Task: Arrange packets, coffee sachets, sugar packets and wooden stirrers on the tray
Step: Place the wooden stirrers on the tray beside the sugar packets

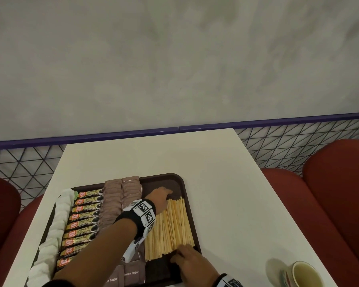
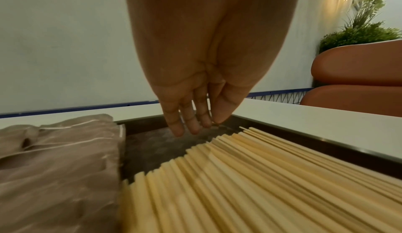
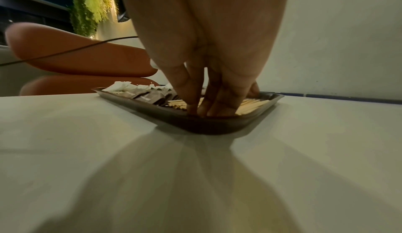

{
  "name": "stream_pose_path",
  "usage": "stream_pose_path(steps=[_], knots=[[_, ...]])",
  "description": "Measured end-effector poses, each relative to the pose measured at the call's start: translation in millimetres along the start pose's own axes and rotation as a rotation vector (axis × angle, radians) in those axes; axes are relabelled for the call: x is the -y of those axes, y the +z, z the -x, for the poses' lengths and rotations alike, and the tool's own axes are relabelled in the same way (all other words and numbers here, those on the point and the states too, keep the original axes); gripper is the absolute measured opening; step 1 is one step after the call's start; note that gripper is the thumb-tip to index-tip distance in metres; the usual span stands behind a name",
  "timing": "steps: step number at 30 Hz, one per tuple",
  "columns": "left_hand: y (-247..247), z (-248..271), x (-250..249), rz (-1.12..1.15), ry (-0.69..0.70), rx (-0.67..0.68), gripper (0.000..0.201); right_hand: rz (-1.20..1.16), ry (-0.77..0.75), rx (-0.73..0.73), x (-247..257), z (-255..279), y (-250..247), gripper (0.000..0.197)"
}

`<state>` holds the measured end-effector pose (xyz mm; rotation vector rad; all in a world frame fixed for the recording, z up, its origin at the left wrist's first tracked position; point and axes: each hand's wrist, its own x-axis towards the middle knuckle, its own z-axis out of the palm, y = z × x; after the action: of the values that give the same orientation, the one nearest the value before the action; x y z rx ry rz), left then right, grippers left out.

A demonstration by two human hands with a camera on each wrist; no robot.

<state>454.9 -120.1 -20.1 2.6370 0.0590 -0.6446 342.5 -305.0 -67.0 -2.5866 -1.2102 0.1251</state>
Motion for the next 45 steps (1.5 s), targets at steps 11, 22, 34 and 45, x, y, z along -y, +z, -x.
stream_pose_path(steps=[11,22,34,45], knots=[[6,-13,-20,0.007,-0.009,0.101,0.052,0.029,-0.016,-0.053,-19,4,1,0.036],[9,-15,-26,0.027,0.023,0.102,0.057,0.042,-0.058,-0.054,-17,5,7,0.036],[2,-3,1,-0.001,-0.041,0.065,0.045,-0.051,0.051,0.116,17,-14,29,0.032],[1,6,14,-0.062,-0.080,0.057,0.047,-0.057,0.066,0.319,41,-27,10,0.030]])
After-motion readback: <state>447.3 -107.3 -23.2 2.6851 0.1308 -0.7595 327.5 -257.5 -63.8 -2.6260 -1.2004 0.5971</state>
